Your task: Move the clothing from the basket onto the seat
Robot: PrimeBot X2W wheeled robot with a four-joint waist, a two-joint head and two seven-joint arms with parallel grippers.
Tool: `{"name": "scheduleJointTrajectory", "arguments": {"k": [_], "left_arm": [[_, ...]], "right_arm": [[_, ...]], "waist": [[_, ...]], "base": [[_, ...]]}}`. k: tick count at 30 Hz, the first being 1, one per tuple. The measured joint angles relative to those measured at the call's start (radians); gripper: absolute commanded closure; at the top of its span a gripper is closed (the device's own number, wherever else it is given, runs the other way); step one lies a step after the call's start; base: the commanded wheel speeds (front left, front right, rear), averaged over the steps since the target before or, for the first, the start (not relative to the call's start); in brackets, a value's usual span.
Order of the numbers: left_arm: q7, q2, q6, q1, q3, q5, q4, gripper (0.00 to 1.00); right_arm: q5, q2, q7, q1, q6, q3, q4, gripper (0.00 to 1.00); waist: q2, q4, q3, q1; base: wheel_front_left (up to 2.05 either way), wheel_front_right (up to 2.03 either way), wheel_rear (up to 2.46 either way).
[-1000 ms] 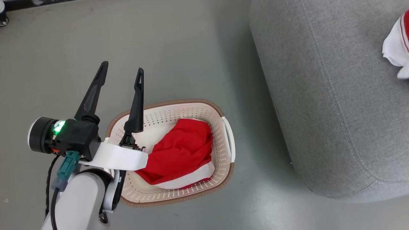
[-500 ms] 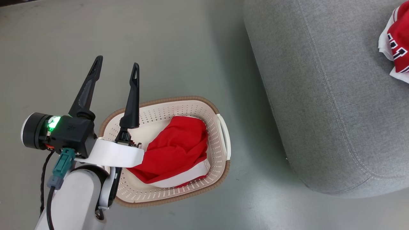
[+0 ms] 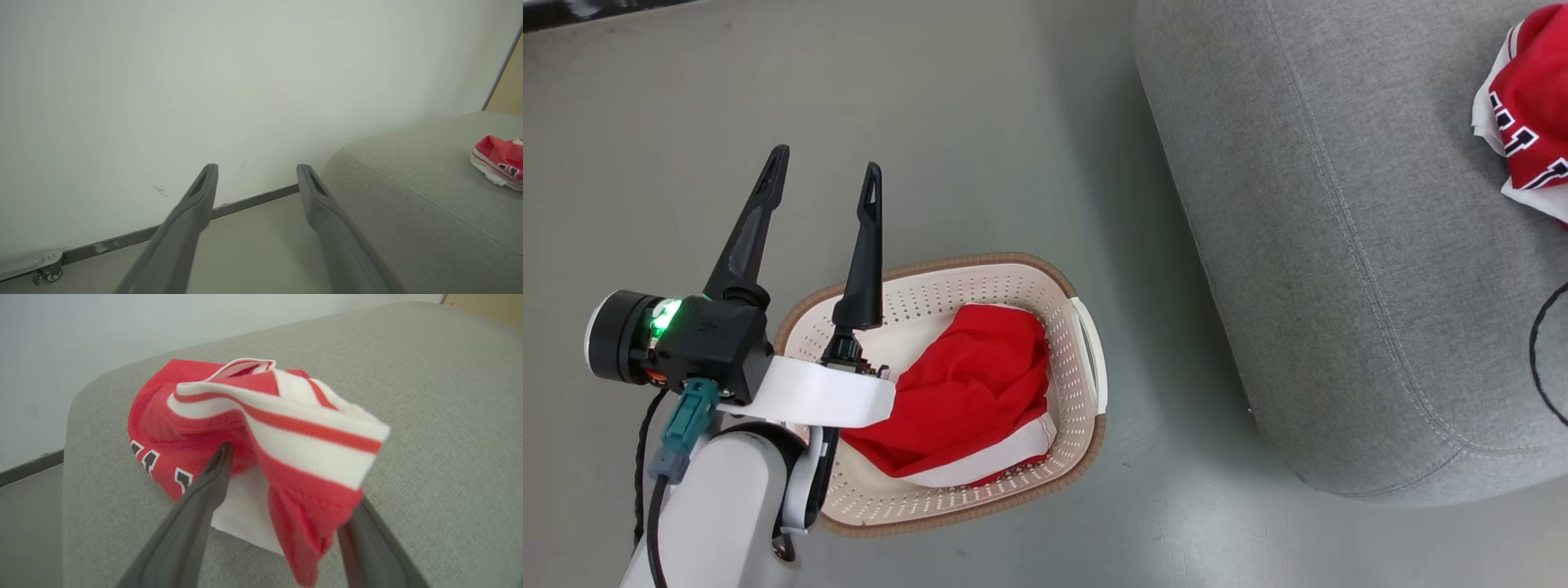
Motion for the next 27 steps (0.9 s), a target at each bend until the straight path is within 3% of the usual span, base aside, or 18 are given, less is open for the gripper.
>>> {"name": "scheduleJointTrajectory", "arguments": {"k": [7, 19, 27], "left_arm": [[-0.02, -0.021, 0.004, 0.0, 0.013, -0.019, 0.021, 0.0], [-0.053, -0.039, 0.019, 0.029, 0.052, -0.046, 0.058, 0.0], [-0.063, -0.048, 0.028, 0.044, 0.076, -0.063, 0.083, 0.0]], "right_arm": [[0.033, 0.002, -0.021, 0.02, 0.0, -0.001, -0.016, 0.0], [0.077, 0.001, -0.035, 0.202, 0.0, -0.035, -0.12, 0.0], [0.064, -0.004, -0.037, 0.224, 0.0, -0.018, -0.296, 0.0]], "waist": [[0.0, 0.0, -0.014, -0.0001], [0.0, -0.004, -0.066, 0.0], [0.0, -0.009, -0.108, 0.0]], "base": [[0.0, 0.0, 0.0], [0.0, 0.0, 0.0], [0.0, 0.0, 0.0]]}}
